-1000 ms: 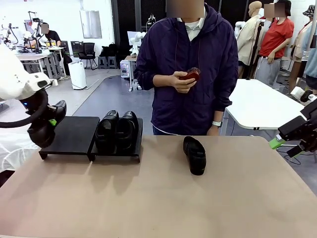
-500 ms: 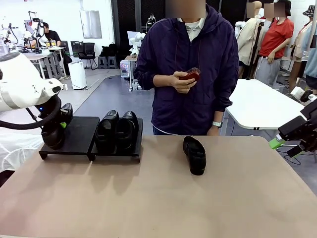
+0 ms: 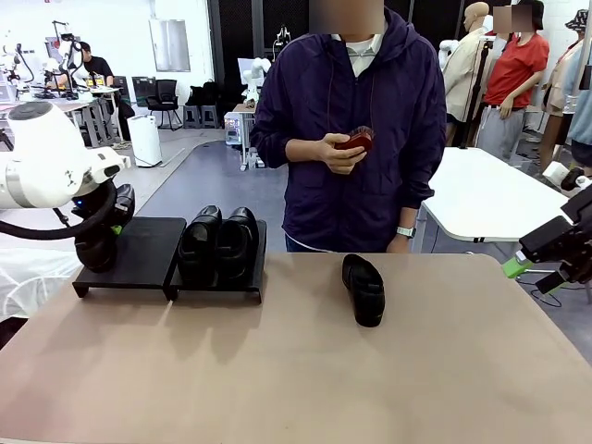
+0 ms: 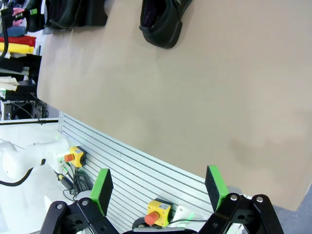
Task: Organize the shoes by placing them on the stand.
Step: Place the Shoe from the middle of the table onto the Shoes Stand.
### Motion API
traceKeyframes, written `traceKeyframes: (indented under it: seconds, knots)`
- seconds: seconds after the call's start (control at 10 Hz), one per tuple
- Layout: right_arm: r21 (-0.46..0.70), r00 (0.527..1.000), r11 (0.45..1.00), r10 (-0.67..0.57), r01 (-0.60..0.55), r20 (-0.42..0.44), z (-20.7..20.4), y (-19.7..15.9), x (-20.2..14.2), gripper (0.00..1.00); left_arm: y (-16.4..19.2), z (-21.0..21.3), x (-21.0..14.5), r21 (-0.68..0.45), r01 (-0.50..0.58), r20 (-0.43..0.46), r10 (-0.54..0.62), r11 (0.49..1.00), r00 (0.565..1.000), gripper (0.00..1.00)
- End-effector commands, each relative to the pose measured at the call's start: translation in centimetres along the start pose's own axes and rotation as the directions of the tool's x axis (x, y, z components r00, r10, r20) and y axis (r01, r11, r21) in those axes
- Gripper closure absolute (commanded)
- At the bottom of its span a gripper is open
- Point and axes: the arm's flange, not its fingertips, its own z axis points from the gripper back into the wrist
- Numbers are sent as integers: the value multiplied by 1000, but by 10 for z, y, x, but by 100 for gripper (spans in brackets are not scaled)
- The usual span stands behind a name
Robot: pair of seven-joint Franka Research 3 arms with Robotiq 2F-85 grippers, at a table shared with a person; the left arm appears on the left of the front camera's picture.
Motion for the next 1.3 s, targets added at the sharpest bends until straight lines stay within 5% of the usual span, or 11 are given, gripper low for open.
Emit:
traceKeyframes:
  seconds: [0.0, 0.3, 0.4, 0.5, 0.6, 1.2]
  knots:
    - [14, 1000, 1000, -13, 13, 14, 1, 1, 2, 0, -3, -2, 1, 48, -25, 27, 24, 999, 999, 100]
    - [14, 1000, 1000, -13, 13, 14, 1, 1, 2, 0, 0, -6, 1, 39, -43, -4, 43, 998, 999, 100]
    - [14, 1000, 1000, -13, 13, 14, 1, 1, 2, 0, 0, -5, 1, 41, -41, 16, 40, 998, 999, 71]
    - [14, 1000, 1000, -13, 13, 14, 1, 1, 2, 0, 0, -5, 1, 42, -40, 26, 39, 998, 999, 17]
    - [14, 1000, 1000, -13, 13, 14, 1, 1, 2, 0, -1, -5, 2, 44, -36, 31, 35, 998, 999, 0]
    - [14, 1000, 1000, -13, 13, 14, 1, 1, 2, 0, -2, 41, 5, -6, -3, 54, 3, 1000, 999, 0]
